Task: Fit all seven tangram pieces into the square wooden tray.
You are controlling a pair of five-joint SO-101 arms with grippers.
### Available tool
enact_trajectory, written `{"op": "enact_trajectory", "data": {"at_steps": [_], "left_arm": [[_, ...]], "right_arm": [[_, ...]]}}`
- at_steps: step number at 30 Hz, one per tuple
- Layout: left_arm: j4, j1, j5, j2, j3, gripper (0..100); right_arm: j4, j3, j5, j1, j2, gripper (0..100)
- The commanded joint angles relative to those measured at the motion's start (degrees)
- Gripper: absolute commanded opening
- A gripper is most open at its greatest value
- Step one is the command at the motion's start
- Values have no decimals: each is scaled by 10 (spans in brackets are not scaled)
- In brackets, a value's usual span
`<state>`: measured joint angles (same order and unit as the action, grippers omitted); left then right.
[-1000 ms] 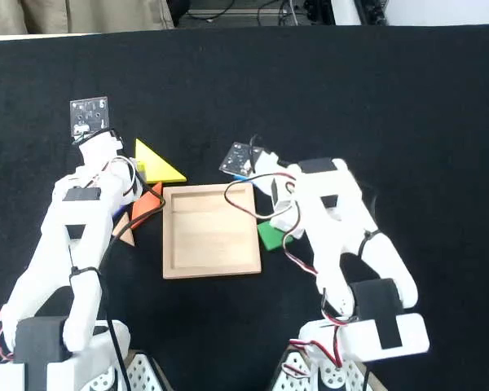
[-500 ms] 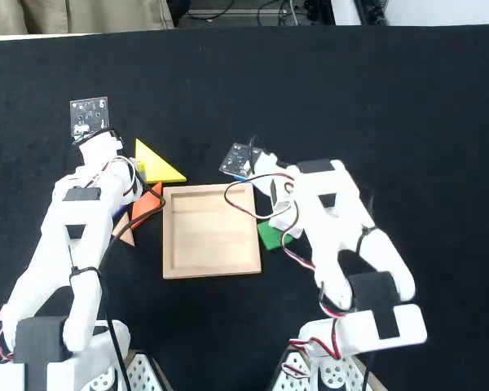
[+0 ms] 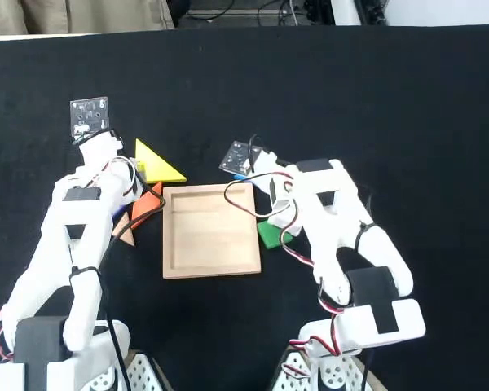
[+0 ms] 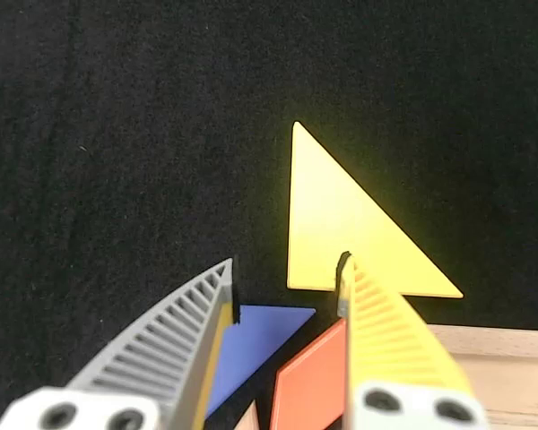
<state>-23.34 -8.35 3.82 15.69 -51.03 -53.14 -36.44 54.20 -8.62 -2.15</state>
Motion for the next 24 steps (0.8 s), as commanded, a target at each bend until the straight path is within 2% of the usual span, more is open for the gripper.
{"op": "enact_trajectory", "data": {"at_steps": [1,7,12,24], "left_arm": [[11,-7,3,2,6,198],[11,-7,3,2,6,198],[11,-7,3,2,6,198],[11,-6,3,2,6,198]], "right_arm": [[8,15,-5,-5,-15,279],[5,34,-4,27,-15,280],[-4,29,31,18,-29,278],[-55,123,33,19,-112,276]]}}
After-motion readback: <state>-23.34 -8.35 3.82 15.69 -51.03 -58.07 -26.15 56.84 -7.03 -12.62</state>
